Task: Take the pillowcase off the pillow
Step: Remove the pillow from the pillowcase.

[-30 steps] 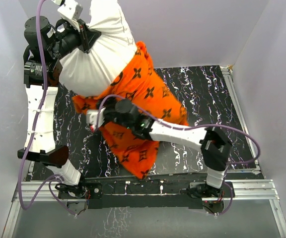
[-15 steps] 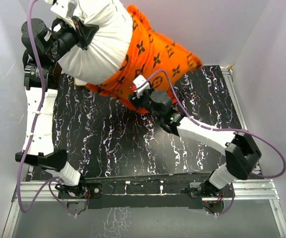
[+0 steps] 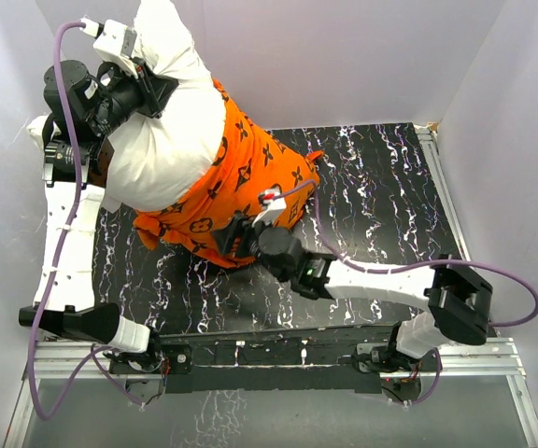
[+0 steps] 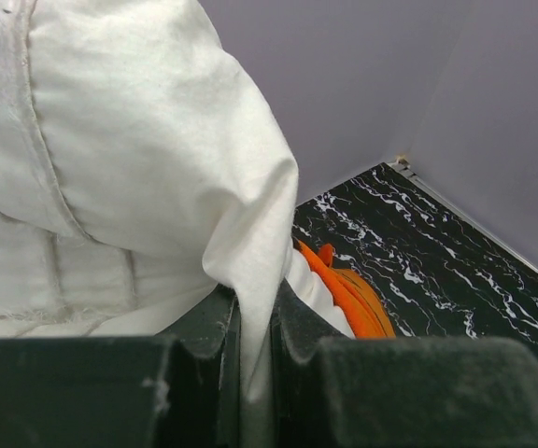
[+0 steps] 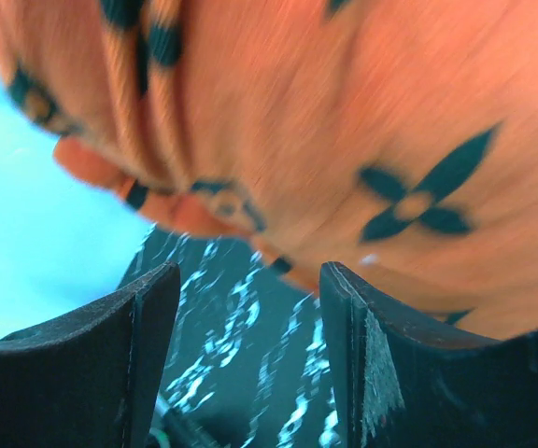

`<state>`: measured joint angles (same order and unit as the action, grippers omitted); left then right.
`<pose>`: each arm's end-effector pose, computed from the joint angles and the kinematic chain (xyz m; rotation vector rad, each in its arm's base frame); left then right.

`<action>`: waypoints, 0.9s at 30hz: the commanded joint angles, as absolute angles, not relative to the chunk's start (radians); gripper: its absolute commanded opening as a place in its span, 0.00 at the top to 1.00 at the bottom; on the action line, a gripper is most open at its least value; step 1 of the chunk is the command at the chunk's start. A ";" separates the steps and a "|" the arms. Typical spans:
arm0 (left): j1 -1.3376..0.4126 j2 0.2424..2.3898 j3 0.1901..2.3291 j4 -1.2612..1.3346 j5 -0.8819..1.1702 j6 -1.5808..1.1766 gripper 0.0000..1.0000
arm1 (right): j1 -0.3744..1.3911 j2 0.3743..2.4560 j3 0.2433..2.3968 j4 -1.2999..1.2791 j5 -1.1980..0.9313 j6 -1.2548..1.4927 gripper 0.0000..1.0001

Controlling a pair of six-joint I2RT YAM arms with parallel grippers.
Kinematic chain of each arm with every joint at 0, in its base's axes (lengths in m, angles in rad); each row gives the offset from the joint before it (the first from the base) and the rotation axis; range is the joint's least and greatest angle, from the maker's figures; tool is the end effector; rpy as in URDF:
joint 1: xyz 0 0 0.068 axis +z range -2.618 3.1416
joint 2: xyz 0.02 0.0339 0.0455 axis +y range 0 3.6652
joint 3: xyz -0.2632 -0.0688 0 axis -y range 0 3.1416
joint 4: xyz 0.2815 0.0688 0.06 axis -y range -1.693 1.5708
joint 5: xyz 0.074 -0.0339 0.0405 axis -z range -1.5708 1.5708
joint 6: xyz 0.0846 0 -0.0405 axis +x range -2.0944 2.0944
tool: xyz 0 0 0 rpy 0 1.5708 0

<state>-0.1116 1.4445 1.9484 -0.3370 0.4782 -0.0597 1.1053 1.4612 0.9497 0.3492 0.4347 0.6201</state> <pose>0.3449 -0.0778 0.5878 0.4346 1.3727 -0.4760 0.2180 0.3547 0.2653 -0.1030 1.7999 0.8890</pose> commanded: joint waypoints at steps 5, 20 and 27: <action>-0.130 1.373 1.962 -0.273 0.518 -0.091 1.00 | 1.255 1.544 1.115 0.439 0.644 0.950 0.35; -0.130 1.373 2.024 -0.327 0.558 -0.098 1.00 | 1.269 1.798 1.375 0.481 0.826 1.179 0.35; -0.130 1.373 2.079 -0.353 0.601 -0.100 1.00 | 1.264 1.847 1.413 0.464 0.881 1.224 0.43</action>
